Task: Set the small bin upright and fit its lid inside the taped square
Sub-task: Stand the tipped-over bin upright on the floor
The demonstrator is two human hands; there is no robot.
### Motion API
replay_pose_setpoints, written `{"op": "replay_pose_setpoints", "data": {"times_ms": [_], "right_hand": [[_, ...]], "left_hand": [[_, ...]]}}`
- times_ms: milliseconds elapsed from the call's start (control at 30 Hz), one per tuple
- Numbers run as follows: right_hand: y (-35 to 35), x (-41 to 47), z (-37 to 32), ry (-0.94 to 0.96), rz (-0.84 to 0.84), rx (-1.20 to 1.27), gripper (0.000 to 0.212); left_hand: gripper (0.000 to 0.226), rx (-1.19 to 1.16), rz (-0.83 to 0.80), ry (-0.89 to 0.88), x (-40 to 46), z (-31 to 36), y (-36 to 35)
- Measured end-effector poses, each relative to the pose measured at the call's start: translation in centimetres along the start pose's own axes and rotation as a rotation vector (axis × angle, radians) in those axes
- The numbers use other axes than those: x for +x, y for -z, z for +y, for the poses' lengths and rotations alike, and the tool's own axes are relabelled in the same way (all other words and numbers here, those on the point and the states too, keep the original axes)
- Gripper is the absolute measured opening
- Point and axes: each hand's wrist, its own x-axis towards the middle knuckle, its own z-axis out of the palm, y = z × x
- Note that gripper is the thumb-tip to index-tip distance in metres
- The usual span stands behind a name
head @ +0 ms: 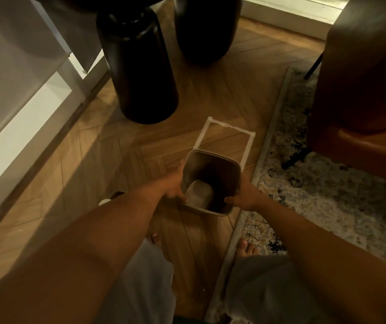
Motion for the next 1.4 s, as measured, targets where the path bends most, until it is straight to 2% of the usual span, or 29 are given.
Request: {"op": "replay_pose_setpoints", "data": {"times_ms": [200, 400, 600, 833, 967, 1033, 1167, 1300, 1400], "right_hand": [[0.6, 0.0, 0.4, 0.048, -0.009, -0.079, 0.115], [0.7, -0.2, 0.8, -0.031, 0.02, -0.131, 0.131], [0.7, -0.1, 0.4, -0.014, 0.053, -0.155, 0.115], [1.2, -0.1, -0.4, 0.053, -0.061, -0.221, 0.101], [2.1, 0.5, -1.3, -0.057, -0.119, -0.328, 0.085], [2.5, 1.0, -2.7, -0.092, -0.079, -0.368, 0.076], [2.1, 1.9, -7.4, 0.011, 0.136, -0.201, 0.05], [-0.5, 3.0, -12.0, 0.11, 0.097, -0.12, 0.055], [-3.4, 4.0, -14.6, 0.175, 0.034, -0.083, 0.051]], "left_hand": [[0.152, -0.037, 0.01, -0.115, 0.1, 0.5, -0.2], [0.144, -0.069, 0.003, -0.105, 0.6, 1.1, 0.1], [0.136, -0.081, 0.003, -0.134, 0.3, 0.9, 0.0], [0.134, -0.05, 0.002, -0.099, 0.4, 0.5, 0.1], [0.1, -0.224, -0.071, -0.026, -0.2, 0.0, 0.6], [0.081, -0.309, -0.1, 0.056, -0.7, -0.9, 1.4], [0.079, -0.328, 0.05, 0.234, -2.4, -3.8, 3.6], [0.066, -0.33, 0.165, 0.304, -5.0, -8.3, 5.0], [0.066, -0.32, 0.232, 0.37, -7.2, -11.9, 5.2]]}}
